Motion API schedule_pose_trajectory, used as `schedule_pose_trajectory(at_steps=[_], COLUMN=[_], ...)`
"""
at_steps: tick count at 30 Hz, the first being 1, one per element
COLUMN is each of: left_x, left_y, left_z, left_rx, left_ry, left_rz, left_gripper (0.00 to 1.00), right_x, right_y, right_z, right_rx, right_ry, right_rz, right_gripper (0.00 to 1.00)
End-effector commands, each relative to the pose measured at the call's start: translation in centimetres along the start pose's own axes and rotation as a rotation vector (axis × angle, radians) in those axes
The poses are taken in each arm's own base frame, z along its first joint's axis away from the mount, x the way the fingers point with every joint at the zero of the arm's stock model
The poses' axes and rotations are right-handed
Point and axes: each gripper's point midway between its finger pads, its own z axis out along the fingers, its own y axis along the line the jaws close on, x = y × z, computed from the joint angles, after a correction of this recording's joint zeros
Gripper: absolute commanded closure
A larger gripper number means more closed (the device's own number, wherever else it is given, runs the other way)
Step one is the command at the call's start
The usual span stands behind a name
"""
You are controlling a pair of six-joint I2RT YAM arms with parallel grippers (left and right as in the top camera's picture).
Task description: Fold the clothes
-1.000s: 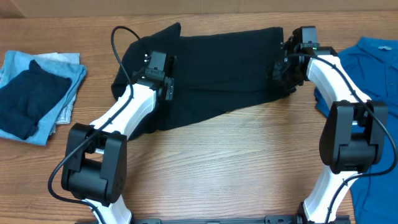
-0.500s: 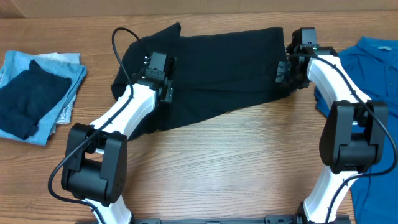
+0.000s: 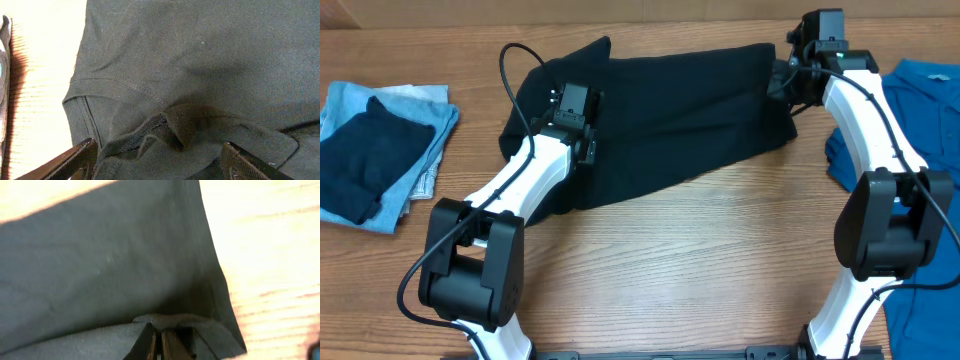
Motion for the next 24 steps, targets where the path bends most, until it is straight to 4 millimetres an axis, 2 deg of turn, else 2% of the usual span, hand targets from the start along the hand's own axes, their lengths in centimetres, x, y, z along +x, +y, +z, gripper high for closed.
schedule_pose_trajectory(at_steps=[1, 4, 5, 6, 8, 9, 10, 13, 14, 17, 20, 24], left_x=[-0.6, -0.6, -0.6, -0.6, -0.6, -0.6, -0.6, -0.6, -0.8, -1.4, -1.3, -1.0], left_y=[0.6, 0.6, 0.6, 0.6, 0.6, 0.6, 0.6, 0.9, 1.1, 1.6, 1.6, 1.6], left_z=[0.1, 0.1, 0.1, 0.1, 0.1, 0.1, 0.0, -0.3, -0.8, -2.1, -2.1, -2.1], left_rx=[-0.022, -0.022, -0.022, -0.023, -0.023, -0.024, -0.024, -0.027, -0.026, -0.023, -0.023, -0.025], left_ry=[-0.01, -0.01, -0.01, -0.01, -0.01, -0.01, -0.01, -0.009, -0.018, -0.044, -0.038, -0.027], left_rz=[-0.011, -0.03, -0.033, -0.033, -0.033, -0.033, -0.033, -0.033, -0.037, -0.049, -0.05, -0.044], left_gripper=[0.18, 0.18, 0.18, 0.18, 0.18, 0.18, 0.18, 0.21, 0.21, 0.2, 0.19, 0.19], right_x=[-2.1, -1.8, -1.6, -1.3, -0.9, -0.8, -0.8, -1.0, -0.5, 2.2, 3.9, 3.5], right_y=[0.6, 0.4, 0.2, 0.1, 0.0, 0.0, 0.0, -0.1, -0.5, -1.6, -1.8, -1.8], right_z=[-0.6, 1.8, 2.8, 3.3, 3.9, 4.0, 4.0, 3.9, 3.9, 4.3, 5.5, 6.1], right_rx=[-0.024, -0.022, -0.02, -0.017, -0.021, -0.021, -0.02, -0.02, -0.013, 0.018, 0.024, 0.017], right_ry=[-0.075, -0.061, -0.05, -0.041, -0.025, -0.023, -0.022, -0.03, -0.009, 0.092, 0.125, 0.099], right_rz=[0.003, 0.004, 0.005, 0.006, 0.008, 0.008, 0.008, 0.009, 0.02, 0.07, 0.07, 0.067], right_gripper=[0.96, 0.91, 0.83, 0.81, 0.74, 0.63, 0.6, 0.57, 0.58, 0.59, 0.59, 0.6])
